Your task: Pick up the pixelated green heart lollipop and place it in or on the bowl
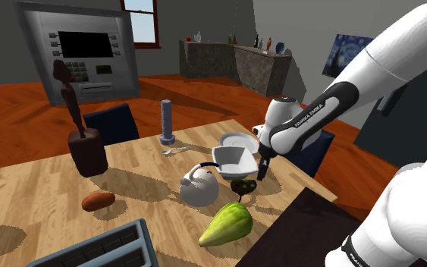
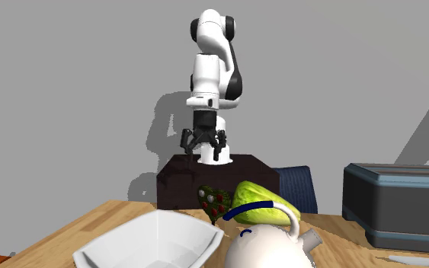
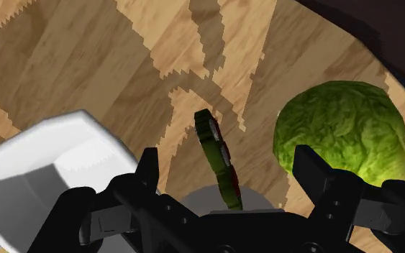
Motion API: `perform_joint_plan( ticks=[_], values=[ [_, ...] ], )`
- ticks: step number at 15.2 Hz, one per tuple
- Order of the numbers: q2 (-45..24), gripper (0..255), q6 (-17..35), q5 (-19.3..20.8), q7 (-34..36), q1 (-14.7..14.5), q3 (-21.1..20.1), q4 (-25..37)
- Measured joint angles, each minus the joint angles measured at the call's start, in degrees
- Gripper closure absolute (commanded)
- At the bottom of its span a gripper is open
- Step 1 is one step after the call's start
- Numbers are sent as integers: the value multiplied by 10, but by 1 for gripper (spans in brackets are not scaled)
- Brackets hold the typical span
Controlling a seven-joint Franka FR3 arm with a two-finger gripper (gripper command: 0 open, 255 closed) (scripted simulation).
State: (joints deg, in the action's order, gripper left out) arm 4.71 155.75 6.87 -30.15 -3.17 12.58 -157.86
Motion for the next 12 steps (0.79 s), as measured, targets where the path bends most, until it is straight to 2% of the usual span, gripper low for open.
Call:
perform_joint_plan(
  ticks=[5, 12],
  values=[
    [-123, 0, 99, -64, -89, 4, -8, 22],
    [-208, 0, 164, -108, -126, 33, -44, 43]
  ],
)
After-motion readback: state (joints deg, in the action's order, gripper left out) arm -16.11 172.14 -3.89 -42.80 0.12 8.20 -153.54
